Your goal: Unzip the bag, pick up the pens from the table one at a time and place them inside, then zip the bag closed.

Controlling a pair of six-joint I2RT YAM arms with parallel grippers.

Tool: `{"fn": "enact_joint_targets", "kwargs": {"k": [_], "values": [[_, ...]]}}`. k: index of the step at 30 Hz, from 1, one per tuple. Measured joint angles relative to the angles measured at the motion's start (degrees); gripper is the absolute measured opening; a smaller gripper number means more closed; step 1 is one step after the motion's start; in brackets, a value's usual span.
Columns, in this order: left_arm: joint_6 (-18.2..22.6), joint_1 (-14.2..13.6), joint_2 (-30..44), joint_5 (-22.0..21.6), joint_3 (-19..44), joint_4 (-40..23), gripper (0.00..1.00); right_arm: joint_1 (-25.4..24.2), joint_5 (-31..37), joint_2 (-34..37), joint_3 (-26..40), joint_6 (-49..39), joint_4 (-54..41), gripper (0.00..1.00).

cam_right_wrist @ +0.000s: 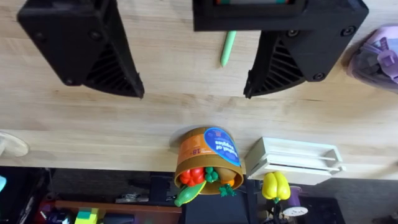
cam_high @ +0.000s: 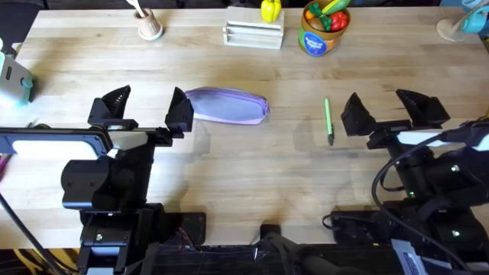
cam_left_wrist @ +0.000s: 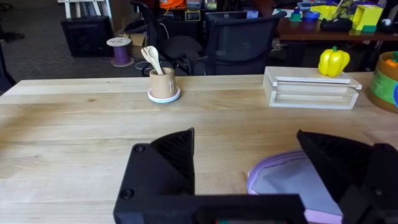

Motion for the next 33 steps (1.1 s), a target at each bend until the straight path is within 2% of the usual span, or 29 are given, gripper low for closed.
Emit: {"fn": "enact_joint_targets", "kwargs": {"k": [24, 28, 33], "values": [[0.0, 0.0, 0.0, 0.0, 0.04, -0.21, 0.992, -0.09, -0.68, 0.0, 0.81, 0.7, -2.08, 0.996], [0.02, 0.0, 0.09, 0.25, 2.37, -5.88, 0.992, -0.09, -1.34, 0.22, 4.52, 2.25, -10.69, 0.995], [2.39, 0.01, 4.57, 3.92, 13.45, -15.92, 0.992, -0.09, -2.88, 4.22, 13.46, 3.08, -23.94, 0.995]]}}
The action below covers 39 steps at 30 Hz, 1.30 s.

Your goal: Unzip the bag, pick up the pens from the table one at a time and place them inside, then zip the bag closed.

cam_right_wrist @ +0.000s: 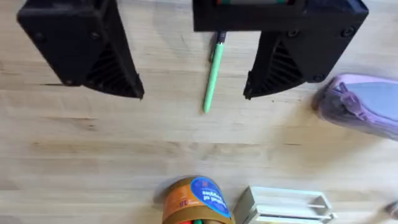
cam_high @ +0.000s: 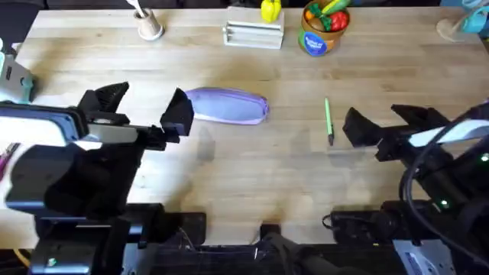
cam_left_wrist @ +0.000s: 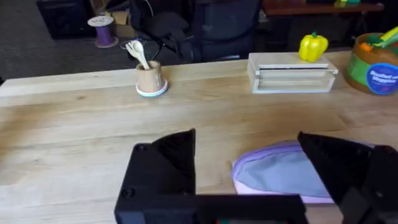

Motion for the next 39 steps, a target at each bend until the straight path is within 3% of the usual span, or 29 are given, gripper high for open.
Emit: {"fn": "enact_joint_targets", "kwargs": {"k": [11, 17, 23, 24, 29, 35, 39], "values": [[2.84, 0.01, 23.09, 3.23, 31.34, -18.53, 0.991, 0.0, -2.67, 22.13, 34.02, 0.2, -22.01, 0.996], [9.36, 0.01, 34.67, 7.22, 44.76, -26.63, 0.992, 0.0, -8.89, 34.1, 47.29, 0.2, -30.15, 0.996], [16.02, -0.01, 41.14, 9.07, 48.51, -30.82, 0.992, 0.0, -12.95, 38.65, 49.65, 0.26, -31.61, 0.996], [20.25, 0.01, 43.09, 9.6, 48.51, -33.48, 0.993, 0.0, -14.06, 38.89, 49.65, 0.42, -32.61, 0.996], [28.1, 0.01, 43.3, 9.88, 48.49, -35.05, 0.993, 0.0, -15.37, 38.84, 49.67, 0.42, -32.69, 0.996], [32.53, 0.01, 43.39, 12.05, 48.49, -34.8, 0.991, 0.0, -15.61, 38.84, 49.67, 0.42, -29.92, 0.996], [40.4, 0.01, 45.77, 12.91, 48.62, -38.35, 0.991, 0.0, -15.61, 38.9, 49.67, 0.39, -27.29, 0.996]]}}
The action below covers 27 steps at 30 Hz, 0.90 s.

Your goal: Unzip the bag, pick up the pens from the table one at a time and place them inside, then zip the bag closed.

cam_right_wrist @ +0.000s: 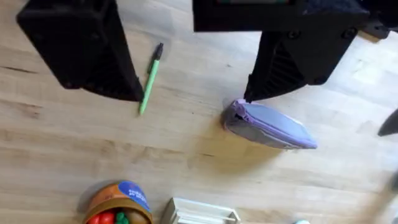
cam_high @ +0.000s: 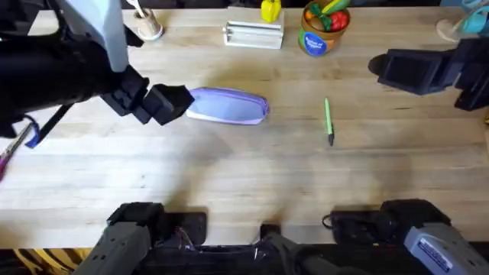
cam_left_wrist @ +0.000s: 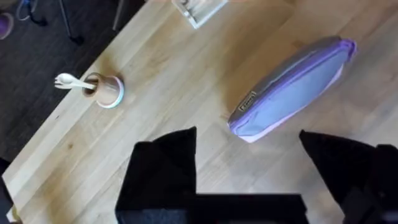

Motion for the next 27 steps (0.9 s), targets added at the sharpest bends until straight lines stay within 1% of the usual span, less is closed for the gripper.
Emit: {"fn": "enact_joint_targets", "kwargs": {"k": [5, 7, 10, 12, 15, 22, 24, 27], "values": [[14.44, 0.0, 7.77, 3.32, 0.0, -0.88, 0.992, 0.0, 0.0, 0.97, 0.04, -0.3, 2.72, 0.997], [19.26, 0.0, 10.19, 4.32, 0.0, -0.47, 0.991, 0.0, 0.0, 1.63, 0.04, -1.2, 3.13, 0.997], [24.38, 0.18, 11.92, 4.79, 0.0, 0.38, 0.993, 0.0, 0.0, 2.83, 0.04, -2.85, 3.28, 0.997], [26.26, 0.77, 12.29, 4.35, 0.0, 0.65, 0.993, 0.0, 0.0, 3.62, 0.04, -3.46, 3.28, 0.997], [27.99, 1.51, 12.69, 4.32, 0.0, 0.61, 0.993, 0.0, 0.0, 5.04, 0.04, -3.88, 3.28, 0.997], [30.29, 1.9, 14.96, 6.87, 0.0, 0.34, 0.993, 0.0, 0.0, 8.57, 0.04, -4.33, 3.17, 0.997], [30.8, 2.56, 16.9, 7.06, 0.0, -0.67, 0.992, 0.0, 0.0, 9.28, 0.04, -4.41, 2.99, 0.997], [32.12, 4.48, 20.96, 8.02, 0.0, -1.52, 0.992, 0.0, -0.02, 9.73, 0.04, -4.51, 2.93, 0.997]]}}
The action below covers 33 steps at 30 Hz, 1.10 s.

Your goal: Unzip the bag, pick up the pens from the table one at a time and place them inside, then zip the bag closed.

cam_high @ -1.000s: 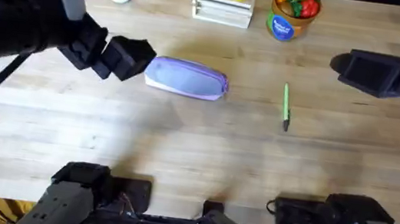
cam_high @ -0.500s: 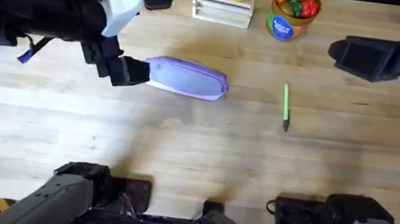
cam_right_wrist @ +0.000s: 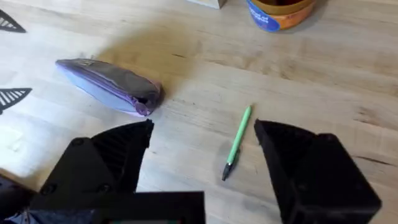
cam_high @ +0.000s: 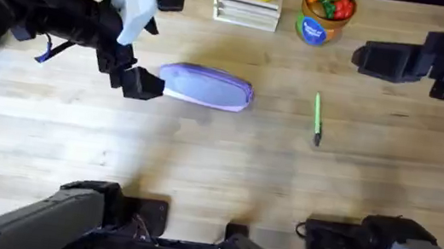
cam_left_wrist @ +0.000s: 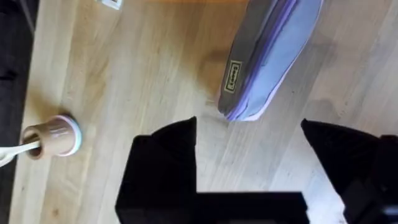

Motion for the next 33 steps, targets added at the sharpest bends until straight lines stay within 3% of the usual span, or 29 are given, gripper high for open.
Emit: {"fn": "enact_joint_targets", "kwargs": {"k": [4, 9, 15, 22, 33], "values": [[4.48, 3.39, 5.16, 3.21, 0.0, -0.87, 0.991, 0.0, 0.0, 0.02, 0.0, -0.02, 0.0, 0.997], [13.61, 7.9, 11.37, 10.97, 0.0, -0.87, 0.991, 0.0, -0.07, 0.02, 0.0, -0.02, 0.0, 0.997], [21.84, 9.72, 19.99, 19.3, 0.0, -0.77, 0.991, 0.0, -0.15, 0.02, 0.0, 1.05, 0.11, 0.997], [24.8, 9.72, 25.66, 24.25, 0.0, -0.35, 0.993, 0.0, -0.15, 0.02, 0.0, 1.72, 0.29, 0.997], [25.56, 9.72, 25.84, 25.4, 0.0, -0.34, 0.991, 0.0, -0.15, 0.02, 0.0, 1.76, 0.31, 0.997]]}}
